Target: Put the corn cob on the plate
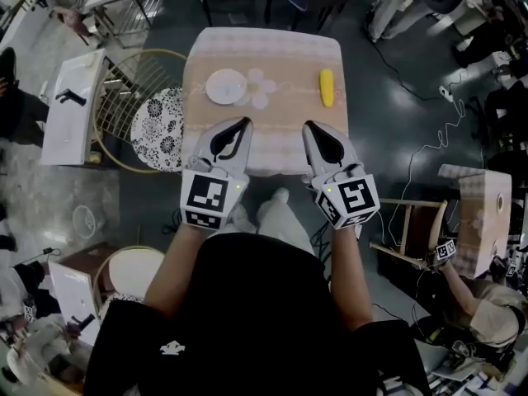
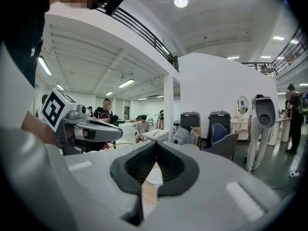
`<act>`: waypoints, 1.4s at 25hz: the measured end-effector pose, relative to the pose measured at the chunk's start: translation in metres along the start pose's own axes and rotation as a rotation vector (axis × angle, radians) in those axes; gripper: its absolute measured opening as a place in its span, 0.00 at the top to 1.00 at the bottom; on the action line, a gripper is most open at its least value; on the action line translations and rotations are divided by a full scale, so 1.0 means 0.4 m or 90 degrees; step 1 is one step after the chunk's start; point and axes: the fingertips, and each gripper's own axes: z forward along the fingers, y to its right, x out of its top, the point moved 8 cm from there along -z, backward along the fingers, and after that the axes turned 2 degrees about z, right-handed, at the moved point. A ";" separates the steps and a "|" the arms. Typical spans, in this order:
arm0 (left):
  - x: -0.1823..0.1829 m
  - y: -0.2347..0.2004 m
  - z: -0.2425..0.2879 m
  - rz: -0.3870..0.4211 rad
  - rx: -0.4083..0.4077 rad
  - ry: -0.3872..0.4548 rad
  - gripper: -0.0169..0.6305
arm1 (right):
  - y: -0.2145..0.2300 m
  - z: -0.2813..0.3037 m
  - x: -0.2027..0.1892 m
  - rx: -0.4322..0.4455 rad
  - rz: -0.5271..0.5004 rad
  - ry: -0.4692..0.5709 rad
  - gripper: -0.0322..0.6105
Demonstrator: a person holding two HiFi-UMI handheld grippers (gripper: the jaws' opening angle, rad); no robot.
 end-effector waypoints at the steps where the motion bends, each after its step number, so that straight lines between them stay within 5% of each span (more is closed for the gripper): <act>1: 0.000 -0.003 0.010 -0.002 -0.003 -0.003 0.97 | 0.011 0.003 -0.001 -0.004 0.001 -0.004 0.95; 21: 0.044 -0.094 0.320 -0.040 0.012 -0.046 0.97 | 0.345 0.207 -0.009 -0.006 0.034 -0.032 0.95; 35: -0.034 -0.082 0.487 -0.088 0.005 -0.114 0.97 | 0.511 0.304 -0.145 -0.005 0.079 -0.107 0.95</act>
